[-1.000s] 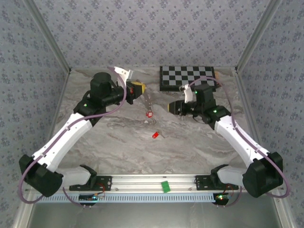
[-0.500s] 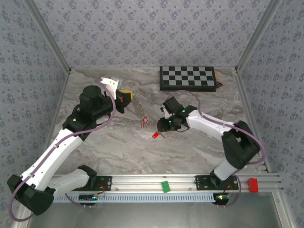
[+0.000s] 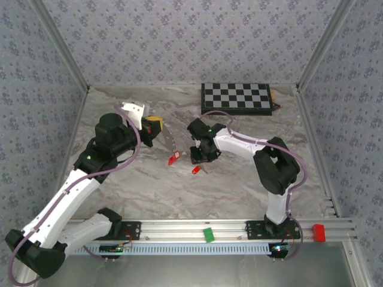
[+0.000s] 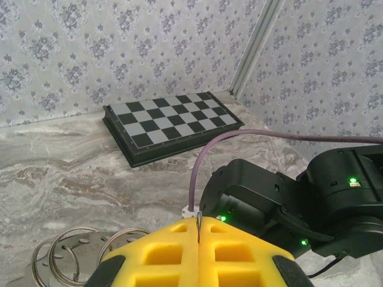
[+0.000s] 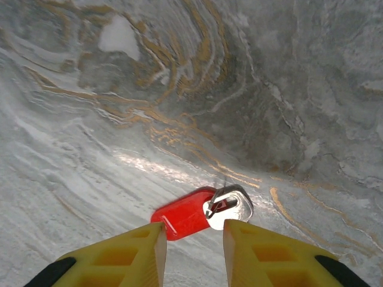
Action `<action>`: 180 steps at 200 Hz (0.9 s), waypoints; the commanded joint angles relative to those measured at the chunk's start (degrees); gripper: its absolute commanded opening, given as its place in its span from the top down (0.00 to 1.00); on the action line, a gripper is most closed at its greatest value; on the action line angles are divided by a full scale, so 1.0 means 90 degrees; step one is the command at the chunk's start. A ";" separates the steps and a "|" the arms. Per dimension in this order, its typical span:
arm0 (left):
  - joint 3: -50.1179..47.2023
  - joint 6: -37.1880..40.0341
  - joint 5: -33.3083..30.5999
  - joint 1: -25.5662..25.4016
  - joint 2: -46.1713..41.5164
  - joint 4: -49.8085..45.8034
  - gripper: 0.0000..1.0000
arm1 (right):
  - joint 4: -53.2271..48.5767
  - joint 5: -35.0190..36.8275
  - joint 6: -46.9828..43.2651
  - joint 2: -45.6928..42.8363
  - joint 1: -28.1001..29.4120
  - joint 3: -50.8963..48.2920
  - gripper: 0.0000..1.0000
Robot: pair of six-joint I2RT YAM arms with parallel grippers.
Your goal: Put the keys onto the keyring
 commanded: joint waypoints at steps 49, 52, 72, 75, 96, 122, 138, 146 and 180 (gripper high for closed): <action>-0.0173 0.0119 -0.0052 0.0127 -0.0287 0.0287 1.00 | -0.0552 0.0018 0.0145 0.0448 0.0046 0.0439 0.75; -0.0174 0.0118 -0.0041 0.0129 -0.0289 0.0287 1.00 | -0.0558 0.0008 0.0137 0.0460 0.0044 0.0442 0.75; -0.0166 0.0119 -0.0009 0.0160 -0.0282 0.0297 1.00 | -0.0597 -0.0013 0.0143 0.0540 0.0048 0.0507 0.75; -0.0163 0.0119 0.0008 0.0167 -0.0282 0.0297 1.00 | -0.0597 -0.0013 0.0140 0.0548 0.0049 0.0508 0.75; -0.0153 0.0119 0.0055 0.0183 -0.0271 0.0298 1.00 | -0.0597 -0.0018 0.0145 0.0581 0.0032 0.0509 0.77; -0.0136 0.0148 0.0097 0.0221 -0.0260 0.0268 1.00 | -0.0597 -0.0049 0.0182 0.0662 0.0024 0.0509 0.77; -0.0126 0.0168 0.0118 0.0229 -0.0256 0.0248 1.00 | -0.0592 -0.0054 0.0202 0.0697 0.0027 0.0494 0.78; -0.0124 0.0168 0.0128 0.0242 -0.0263 0.0258 1.00 | -0.0593 -0.0057 0.0213 0.0707 0.0025 0.0483 0.78; -0.0114 0.0188 0.0167 0.0266 -0.0260 0.0229 1.00 | -0.0577 -0.0003 0.0249 0.0688 0.0007 0.0473 0.81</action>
